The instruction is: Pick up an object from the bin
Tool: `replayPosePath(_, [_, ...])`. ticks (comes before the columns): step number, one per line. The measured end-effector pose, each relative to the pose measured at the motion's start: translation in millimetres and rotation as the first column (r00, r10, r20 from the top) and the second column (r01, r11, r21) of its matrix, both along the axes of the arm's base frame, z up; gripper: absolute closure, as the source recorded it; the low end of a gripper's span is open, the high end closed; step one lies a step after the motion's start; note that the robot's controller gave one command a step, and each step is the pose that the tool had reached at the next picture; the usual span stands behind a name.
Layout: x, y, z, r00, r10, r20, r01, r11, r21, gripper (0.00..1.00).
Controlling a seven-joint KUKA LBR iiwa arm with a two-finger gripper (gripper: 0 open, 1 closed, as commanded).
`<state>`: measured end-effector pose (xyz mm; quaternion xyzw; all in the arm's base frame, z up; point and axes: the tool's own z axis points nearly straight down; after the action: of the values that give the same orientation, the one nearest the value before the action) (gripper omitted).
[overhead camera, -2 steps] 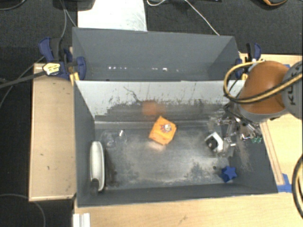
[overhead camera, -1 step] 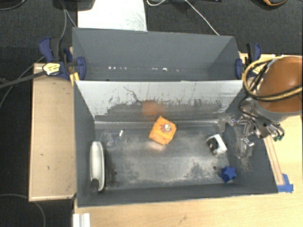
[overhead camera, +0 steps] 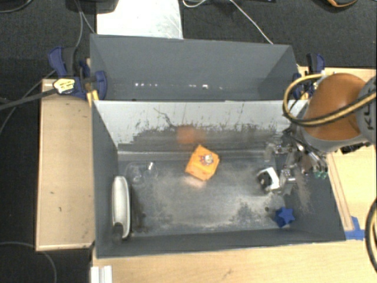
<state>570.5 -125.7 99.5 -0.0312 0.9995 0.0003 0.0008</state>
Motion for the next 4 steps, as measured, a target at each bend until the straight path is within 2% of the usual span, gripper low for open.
replayPosePath(1, [-11.0, -14.4, -29.2, 0.962, 0.275, 0.008, -0.275, 0.962, -0.004, 0.00])
replayPosePath(2, [-5.2, -7.1, -27.6, 0.989, -0.146, 0.006, 0.146, 0.989, 0.000, 1.00])
replayPosePath(4, [-6.0, -6.9, -24.0, 0.989, -0.145, 0.004, 0.145, 0.989, 0.000, 1.00])
